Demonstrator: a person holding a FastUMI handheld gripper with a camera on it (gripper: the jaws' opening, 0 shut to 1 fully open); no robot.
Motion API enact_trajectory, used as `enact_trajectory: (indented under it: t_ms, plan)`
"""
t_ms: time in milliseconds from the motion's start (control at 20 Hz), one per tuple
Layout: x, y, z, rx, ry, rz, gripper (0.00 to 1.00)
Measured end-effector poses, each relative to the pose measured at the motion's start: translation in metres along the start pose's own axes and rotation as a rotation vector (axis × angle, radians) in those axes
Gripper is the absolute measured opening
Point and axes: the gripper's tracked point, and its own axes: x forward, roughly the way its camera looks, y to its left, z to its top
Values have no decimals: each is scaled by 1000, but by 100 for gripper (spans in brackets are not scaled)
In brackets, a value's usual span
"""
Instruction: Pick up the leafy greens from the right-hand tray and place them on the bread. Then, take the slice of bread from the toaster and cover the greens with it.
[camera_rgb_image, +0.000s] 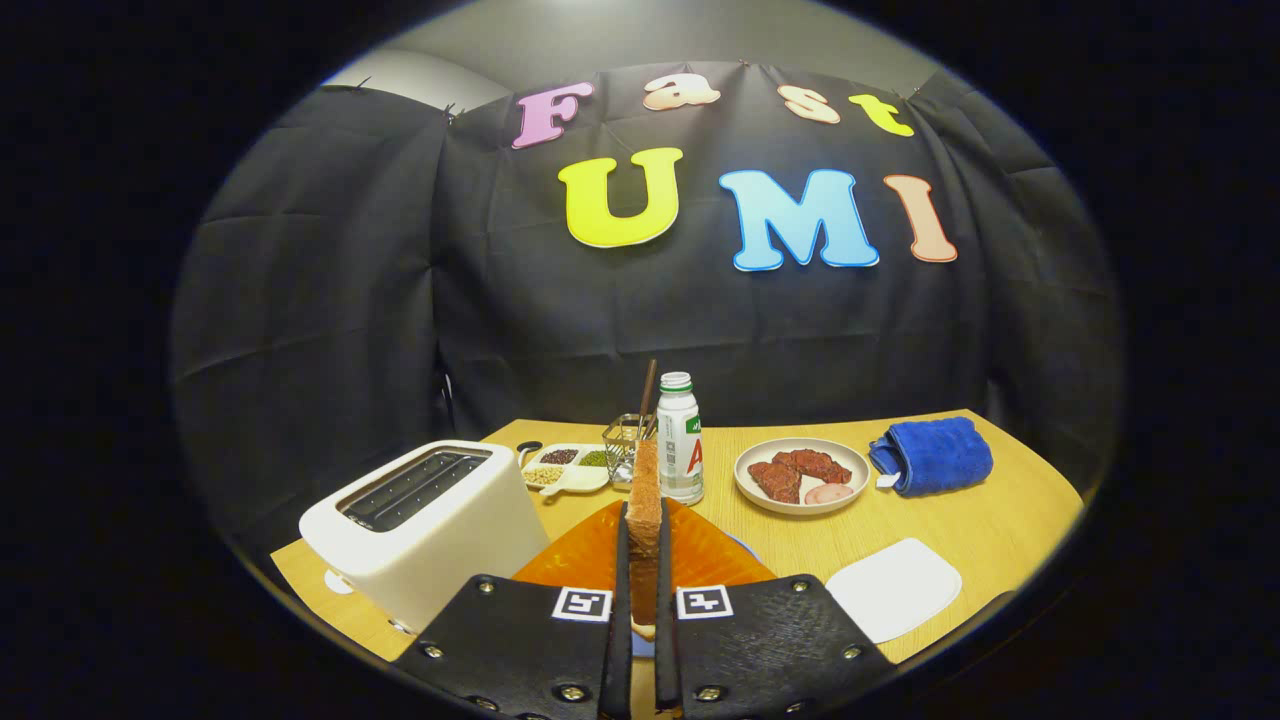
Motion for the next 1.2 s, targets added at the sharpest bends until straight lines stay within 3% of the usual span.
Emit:
enact_trajectory:
  t_ms: [800, 1200]
  plan:
    - [40, 42, -30, -36, 67, 65, 9]
    - [50, 39, -42, -53, 113, 88, 13]
